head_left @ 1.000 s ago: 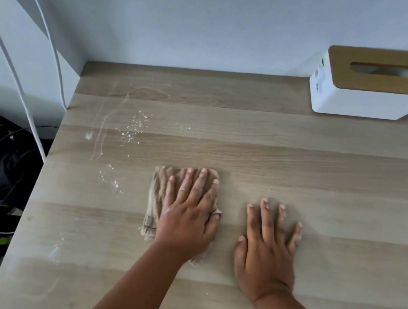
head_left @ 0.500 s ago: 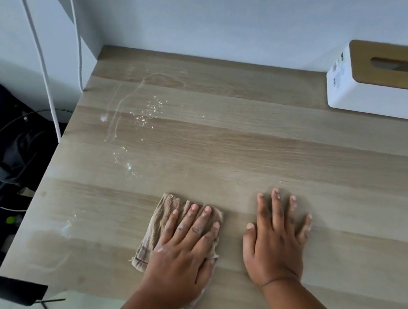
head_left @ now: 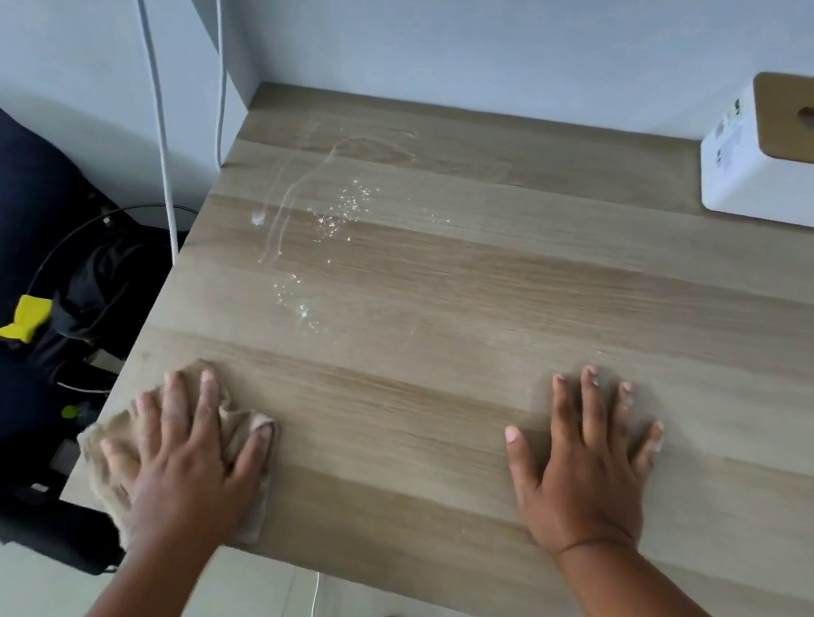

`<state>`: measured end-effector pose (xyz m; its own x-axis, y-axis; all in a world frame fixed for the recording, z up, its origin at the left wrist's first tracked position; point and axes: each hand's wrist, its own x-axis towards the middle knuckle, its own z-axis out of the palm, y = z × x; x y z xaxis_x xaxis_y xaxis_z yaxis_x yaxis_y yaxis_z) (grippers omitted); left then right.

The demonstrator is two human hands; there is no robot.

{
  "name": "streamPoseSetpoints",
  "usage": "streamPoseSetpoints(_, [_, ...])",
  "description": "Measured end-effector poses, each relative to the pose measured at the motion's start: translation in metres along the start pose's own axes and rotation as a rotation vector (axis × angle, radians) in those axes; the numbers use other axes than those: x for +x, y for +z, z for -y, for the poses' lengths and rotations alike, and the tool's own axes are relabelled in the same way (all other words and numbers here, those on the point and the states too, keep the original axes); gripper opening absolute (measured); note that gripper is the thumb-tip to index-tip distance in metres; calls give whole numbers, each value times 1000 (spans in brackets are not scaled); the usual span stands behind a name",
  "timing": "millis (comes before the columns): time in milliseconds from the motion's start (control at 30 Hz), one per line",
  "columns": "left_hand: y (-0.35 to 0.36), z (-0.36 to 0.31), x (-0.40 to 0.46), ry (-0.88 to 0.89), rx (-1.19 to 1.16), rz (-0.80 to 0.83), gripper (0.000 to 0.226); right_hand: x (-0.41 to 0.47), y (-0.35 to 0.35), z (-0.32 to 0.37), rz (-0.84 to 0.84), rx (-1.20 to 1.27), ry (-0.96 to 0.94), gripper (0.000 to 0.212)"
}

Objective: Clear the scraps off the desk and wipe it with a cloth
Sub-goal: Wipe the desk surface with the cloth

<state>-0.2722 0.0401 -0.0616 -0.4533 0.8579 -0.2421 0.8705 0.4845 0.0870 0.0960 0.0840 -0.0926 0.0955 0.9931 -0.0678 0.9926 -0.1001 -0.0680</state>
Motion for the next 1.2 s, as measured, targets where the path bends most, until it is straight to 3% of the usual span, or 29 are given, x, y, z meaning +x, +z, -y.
streamPoseSetpoints(133, [-4, -14, 39, 28, -13, -22, 93, 0, 1, -1, -8, -4, -3, 82])
streamPoseSetpoints(267, [0, -41, 53, 196, 53, -45, 87, 0, 1, -1, 0, 3, 1, 83])
streamPoseSetpoints(467, [22, -49, 7, 552, 25, -103, 74, 1, -2, 1, 20, 11, 12, 85])
streamPoseSetpoints(600, [27, -17, -23, 650, -16, -104, 68, 0, -3, 1, 19, 14, 12, 85])
streamPoseSetpoints(700, [18, 12, -23, 574, 11, -82, 70, 1, -2, 1, 20, 10, 10, 85])
streamPoseSetpoints(933, [-4, 17, 39, 131, 39, -10, 79, 1, -1, 1, 9, 17, 10, 83])
streamPoseSetpoints(1200, [-6, -54, 93, 170, 50, -3, 85, 1, 0, 0, -4, 24, 11, 83])
